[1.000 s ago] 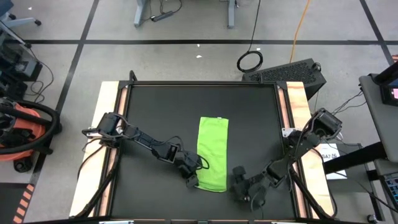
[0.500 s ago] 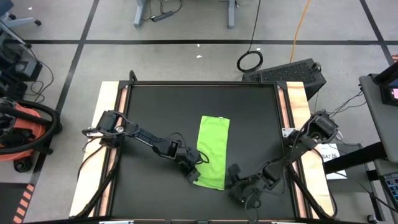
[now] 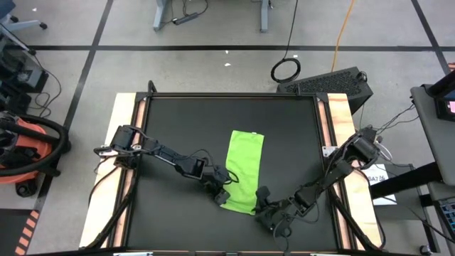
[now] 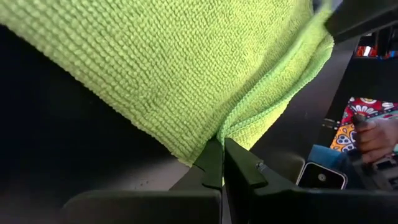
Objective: Roll towel
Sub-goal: Roll the green microfiber cloth
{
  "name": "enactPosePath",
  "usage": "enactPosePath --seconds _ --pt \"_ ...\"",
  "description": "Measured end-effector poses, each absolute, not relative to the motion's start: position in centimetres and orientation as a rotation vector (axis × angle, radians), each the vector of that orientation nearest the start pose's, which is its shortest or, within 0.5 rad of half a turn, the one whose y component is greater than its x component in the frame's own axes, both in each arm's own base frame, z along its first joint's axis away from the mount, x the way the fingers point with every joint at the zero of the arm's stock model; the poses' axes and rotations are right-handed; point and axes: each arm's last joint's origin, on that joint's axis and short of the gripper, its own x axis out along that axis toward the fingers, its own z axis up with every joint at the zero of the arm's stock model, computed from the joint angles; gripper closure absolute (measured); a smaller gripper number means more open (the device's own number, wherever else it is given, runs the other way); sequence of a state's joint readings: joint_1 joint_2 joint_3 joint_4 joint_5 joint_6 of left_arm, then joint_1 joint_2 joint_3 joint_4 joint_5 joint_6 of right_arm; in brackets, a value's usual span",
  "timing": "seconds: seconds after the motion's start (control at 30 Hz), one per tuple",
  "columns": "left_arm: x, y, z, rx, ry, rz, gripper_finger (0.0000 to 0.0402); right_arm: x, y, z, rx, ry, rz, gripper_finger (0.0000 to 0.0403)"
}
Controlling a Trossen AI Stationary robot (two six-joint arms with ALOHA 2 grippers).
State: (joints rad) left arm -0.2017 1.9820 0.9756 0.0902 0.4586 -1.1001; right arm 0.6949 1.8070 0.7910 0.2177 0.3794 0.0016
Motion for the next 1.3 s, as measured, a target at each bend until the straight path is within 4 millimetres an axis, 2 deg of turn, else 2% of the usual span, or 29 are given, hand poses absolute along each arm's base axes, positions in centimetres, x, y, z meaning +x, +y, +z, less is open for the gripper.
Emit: enactPosePath --seconds 0.1,0.3,0.43,0.57,0.77,0.9,1.07,1.2,1.3 --pt "35.4 -8.6 9.6 -1.111 1.179 -0.044 0.0400 25.9 20.0 10.8 -0.404 0.703 0.232 0.0246" --pt "35.3 -8.6 9.7 -1.134 1.207 -0.068 0.0400 26.0 20.0 10.5 -0.376 0.702 0.181 0.0246" --pt "35.3 -8.7 9.7 -1.146 1.224 -0.087 0.0400 26.2 19.6 10.5 -0.293 0.719 0.136 0.0254" --pt "35.2 -8.8 9.7 -1.155 1.245 -0.119 0.0400 26.5 19.3 10.0 -0.203 0.740 0.112 0.0294" --pt "35.3 -8.7 9.7 -1.150 1.240 -0.117 0.0395 26.8 19.3 9.2 -0.054 0.788 0.124 0.0387" --pt "35.2 -8.6 9.9 -1.120 1.225 -0.137 0.0368 26.9 19.4 9.3 0.024 0.787 0.122 0.0391" --pt "34.9 -8.0 11.5 -0.977 1.151 -0.141 0.0332 26.9 19.5 9.4 0.115 0.800 0.121 0.0399" --pt "34.0 -7.6 14.4 -0.769 1.071 -0.102 0.0315 26.8 19.5 9.3 0.209 0.813 0.101 0.0399" --pt "33.0 -8.0 16.2 -0.570 1.017 -0.087 0.0310 26.9 19.7 9.4 0.265 0.821 0.118 0.0400"
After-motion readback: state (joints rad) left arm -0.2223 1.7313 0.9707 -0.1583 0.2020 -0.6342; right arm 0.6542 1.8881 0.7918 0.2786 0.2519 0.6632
